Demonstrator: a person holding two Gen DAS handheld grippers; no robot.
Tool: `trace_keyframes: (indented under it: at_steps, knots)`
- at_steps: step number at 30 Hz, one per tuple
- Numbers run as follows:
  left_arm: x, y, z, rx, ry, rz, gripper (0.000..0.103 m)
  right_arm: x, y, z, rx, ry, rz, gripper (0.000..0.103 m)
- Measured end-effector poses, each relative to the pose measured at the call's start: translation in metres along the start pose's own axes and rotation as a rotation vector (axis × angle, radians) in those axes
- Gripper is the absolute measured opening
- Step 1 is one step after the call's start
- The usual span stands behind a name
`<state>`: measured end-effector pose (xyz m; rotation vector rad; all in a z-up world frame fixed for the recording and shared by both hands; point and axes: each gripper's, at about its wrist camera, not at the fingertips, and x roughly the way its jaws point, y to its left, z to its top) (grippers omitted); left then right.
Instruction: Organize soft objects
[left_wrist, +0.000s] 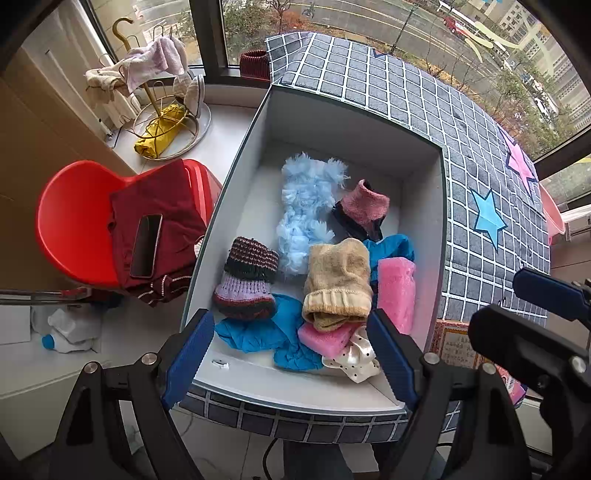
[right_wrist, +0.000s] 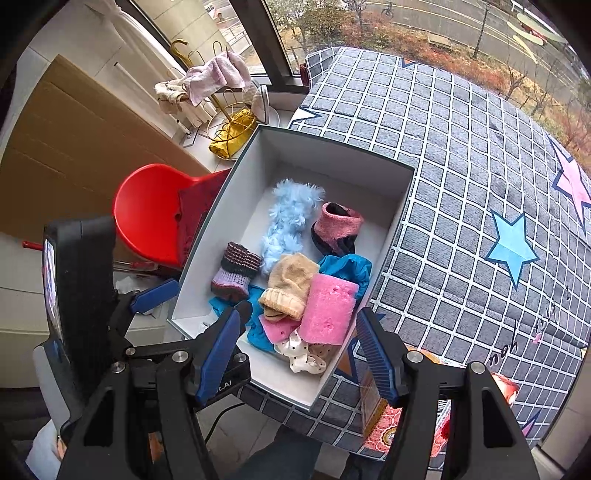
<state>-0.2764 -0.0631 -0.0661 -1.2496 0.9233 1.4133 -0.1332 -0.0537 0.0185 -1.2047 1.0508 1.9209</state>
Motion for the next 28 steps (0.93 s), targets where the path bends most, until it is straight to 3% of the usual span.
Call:
trace_keyframes:
  at_steps: [22, 28]
  knots:
    - [-0.001, 0.005, -0.011, -0.016, 0.012, -0.006, 0.087, -0.001, 0.003, -0.004, -0.011, 0.017, -0.042, 0.067]
    - [-0.009, 0.009, -0.014, -0.024, -0.045, -0.053, 0.087, 0.000, 0.005, -0.005, -0.008, 0.020, -0.039, 0.067]
